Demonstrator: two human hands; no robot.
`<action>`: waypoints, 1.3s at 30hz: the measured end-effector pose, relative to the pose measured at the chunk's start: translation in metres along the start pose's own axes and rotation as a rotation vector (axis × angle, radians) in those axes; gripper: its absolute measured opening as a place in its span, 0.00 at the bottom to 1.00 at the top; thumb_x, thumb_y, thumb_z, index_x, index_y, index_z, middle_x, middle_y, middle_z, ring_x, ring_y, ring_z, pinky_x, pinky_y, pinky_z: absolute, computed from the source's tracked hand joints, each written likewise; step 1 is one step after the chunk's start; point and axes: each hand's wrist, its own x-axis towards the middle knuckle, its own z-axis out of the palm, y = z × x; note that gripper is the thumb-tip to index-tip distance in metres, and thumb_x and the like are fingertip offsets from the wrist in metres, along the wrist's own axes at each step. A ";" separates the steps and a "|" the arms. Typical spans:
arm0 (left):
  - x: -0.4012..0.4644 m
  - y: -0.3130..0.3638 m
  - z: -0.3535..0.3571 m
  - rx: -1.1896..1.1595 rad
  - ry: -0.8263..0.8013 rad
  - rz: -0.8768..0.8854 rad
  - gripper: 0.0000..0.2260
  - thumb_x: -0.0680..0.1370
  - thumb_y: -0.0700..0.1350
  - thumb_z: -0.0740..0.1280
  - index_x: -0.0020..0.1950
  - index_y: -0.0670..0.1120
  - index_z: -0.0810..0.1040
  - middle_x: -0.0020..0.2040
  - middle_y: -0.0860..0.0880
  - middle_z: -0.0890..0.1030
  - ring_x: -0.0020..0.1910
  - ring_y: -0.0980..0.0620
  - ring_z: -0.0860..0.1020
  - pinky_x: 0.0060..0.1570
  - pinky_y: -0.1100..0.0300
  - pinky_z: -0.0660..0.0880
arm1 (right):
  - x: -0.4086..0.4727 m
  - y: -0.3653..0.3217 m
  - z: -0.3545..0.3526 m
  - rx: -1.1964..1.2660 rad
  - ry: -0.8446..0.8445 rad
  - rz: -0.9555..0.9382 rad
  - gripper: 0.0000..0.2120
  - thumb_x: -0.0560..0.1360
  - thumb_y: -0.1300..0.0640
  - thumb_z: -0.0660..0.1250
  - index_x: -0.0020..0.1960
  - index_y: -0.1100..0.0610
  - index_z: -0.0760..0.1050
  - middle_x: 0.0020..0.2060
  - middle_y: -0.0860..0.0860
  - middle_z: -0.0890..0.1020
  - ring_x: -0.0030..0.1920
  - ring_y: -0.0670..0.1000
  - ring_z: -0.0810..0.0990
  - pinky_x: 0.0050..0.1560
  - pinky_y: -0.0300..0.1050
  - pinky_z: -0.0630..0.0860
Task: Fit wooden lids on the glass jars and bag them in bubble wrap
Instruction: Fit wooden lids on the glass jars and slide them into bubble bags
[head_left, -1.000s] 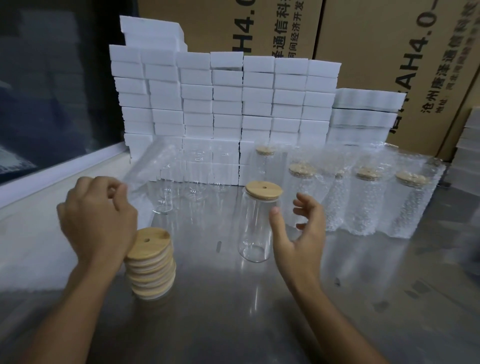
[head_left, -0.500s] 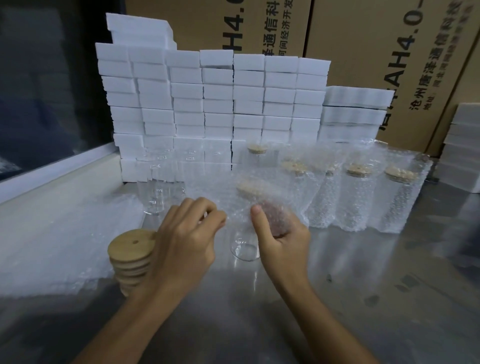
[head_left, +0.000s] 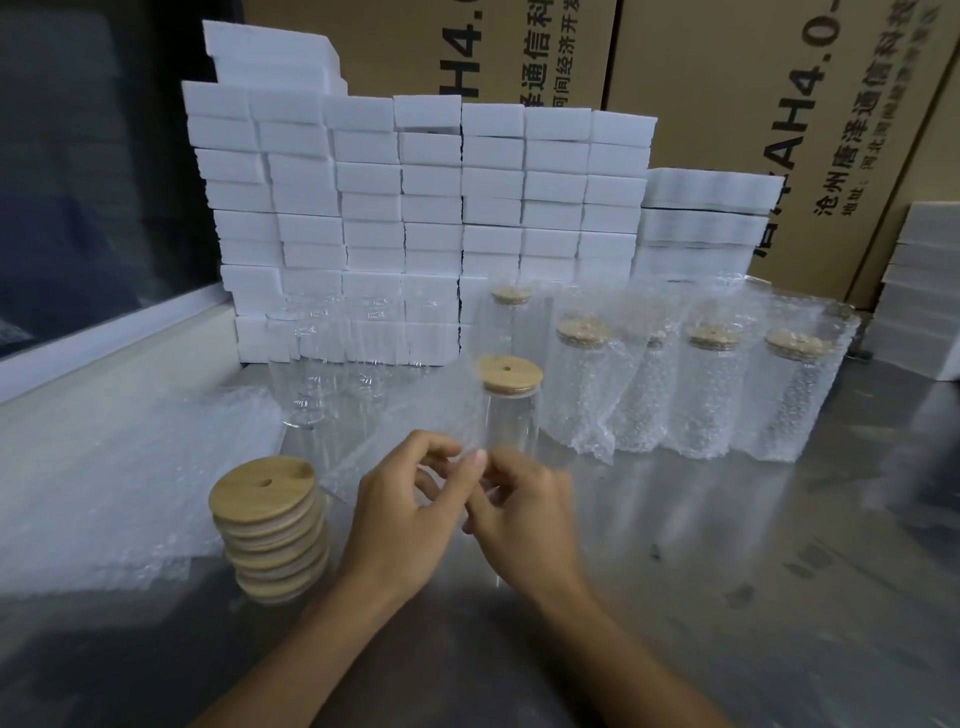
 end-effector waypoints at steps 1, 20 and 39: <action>0.000 -0.001 0.001 0.006 0.015 -0.013 0.05 0.75 0.48 0.73 0.41 0.52 0.79 0.38 0.60 0.81 0.36 0.60 0.79 0.34 0.73 0.70 | 0.000 0.000 0.001 -0.015 -0.015 -0.001 0.14 0.76 0.46 0.69 0.39 0.55 0.79 0.31 0.46 0.82 0.31 0.48 0.83 0.35 0.55 0.79; 0.010 -0.015 -0.004 -0.097 0.107 -0.078 0.14 0.74 0.36 0.71 0.38 0.55 0.78 0.36 0.56 0.82 0.37 0.55 0.80 0.43 0.42 0.80 | 0.005 -0.013 -0.005 0.364 -0.120 0.320 0.09 0.73 0.61 0.75 0.36 0.53 0.81 0.32 0.45 0.84 0.27 0.48 0.83 0.26 0.33 0.71; 0.005 -0.007 -0.008 0.027 0.153 0.079 0.16 0.73 0.31 0.64 0.38 0.53 0.74 0.37 0.57 0.80 0.37 0.56 0.81 0.37 0.57 0.78 | 0.004 -0.022 -0.004 0.400 -0.130 0.278 0.11 0.78 0.54 0.73 0.40 0.59 0.83 0.34 0.53 0.85 0.24 0.51 0.79 0.25 0.41 0.73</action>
